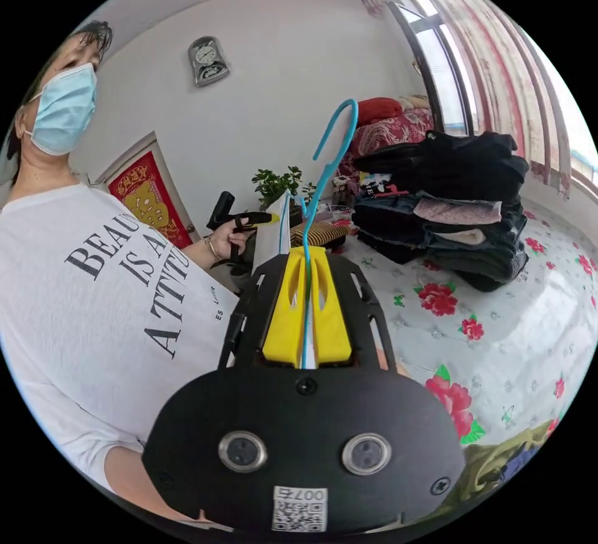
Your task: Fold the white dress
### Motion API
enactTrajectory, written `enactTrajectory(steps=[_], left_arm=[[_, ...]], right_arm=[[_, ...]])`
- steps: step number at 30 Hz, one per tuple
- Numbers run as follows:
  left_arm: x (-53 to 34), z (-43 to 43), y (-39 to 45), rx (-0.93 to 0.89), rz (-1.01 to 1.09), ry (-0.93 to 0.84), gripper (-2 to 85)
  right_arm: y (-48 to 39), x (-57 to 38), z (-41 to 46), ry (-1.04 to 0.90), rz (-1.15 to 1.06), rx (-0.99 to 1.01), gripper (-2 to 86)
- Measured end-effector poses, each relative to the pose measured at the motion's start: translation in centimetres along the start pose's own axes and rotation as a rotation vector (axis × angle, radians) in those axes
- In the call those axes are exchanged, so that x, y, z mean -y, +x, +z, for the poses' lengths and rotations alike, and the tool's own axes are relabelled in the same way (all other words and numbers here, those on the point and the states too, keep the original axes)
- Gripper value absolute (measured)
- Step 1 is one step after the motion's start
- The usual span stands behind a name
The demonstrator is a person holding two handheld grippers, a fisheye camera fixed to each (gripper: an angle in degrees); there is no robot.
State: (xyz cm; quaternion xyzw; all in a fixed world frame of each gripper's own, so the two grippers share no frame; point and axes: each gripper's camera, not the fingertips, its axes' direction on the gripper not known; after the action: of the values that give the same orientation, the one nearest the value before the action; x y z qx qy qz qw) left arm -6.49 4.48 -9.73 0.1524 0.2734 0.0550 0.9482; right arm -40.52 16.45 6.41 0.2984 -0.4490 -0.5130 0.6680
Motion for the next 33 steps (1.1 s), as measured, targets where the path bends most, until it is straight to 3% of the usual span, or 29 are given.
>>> enactTrajectory(steps=[3,6,12,15,18,22,27,32,33], left_arm=[[1.9,-0.4,-2.9,0.145,-0.164,0.074,-1.0],[4.1,-0.3,-5.2,0.090,-0.175,0.031,-1.0],[6.9,4.5,-5.4,0.064,-0.063,-0.185,-1.0],[7.6,6.4,-5.4,0.131,-0.022,-0.268,-1.0],[8.1,7.1,-5.7,0.160,-0.011,-0.310,-1.0],[8.6,6.5,-6.2,0.181,-0.034,-0.302,-1.0],[9.2,6.6,-6.1,0.188,-0.059,-0.297,-1.0],[9.9,6.7,-4.4,0.207,-0.008,-0.321,-1.0],[9.9,6.5,-4.0,0.214,0.003,-0.327,-1.0]], right_arm=[[4.2,-2.4,-4.5,0.213,0.178,-0.010,-0.5],[8.2,-6.3,-10.0,0.425,0.403,-0.127,-0.4],[15.4,-12.2,-20.8,0.479,0.874,-0.619,3.1],[18.8,-17.6,-24.0,0.383,1.167,-0.675,5.3],[18.5,-20.9,-23.7,0.252,1.304,-0.764,6.7],[16.5,-20.1,-19.5,0.232,1.196,-0.659,7.6],[17.9,-14.6,-6.0,-0.121,0.970,-0.398,8.8],[18.5,-12.1,4.1,-0.409,0.850,-0.312,7.9],[17.6,-11.5,4.9,-0.429,0.829,-0.411,6.8]])
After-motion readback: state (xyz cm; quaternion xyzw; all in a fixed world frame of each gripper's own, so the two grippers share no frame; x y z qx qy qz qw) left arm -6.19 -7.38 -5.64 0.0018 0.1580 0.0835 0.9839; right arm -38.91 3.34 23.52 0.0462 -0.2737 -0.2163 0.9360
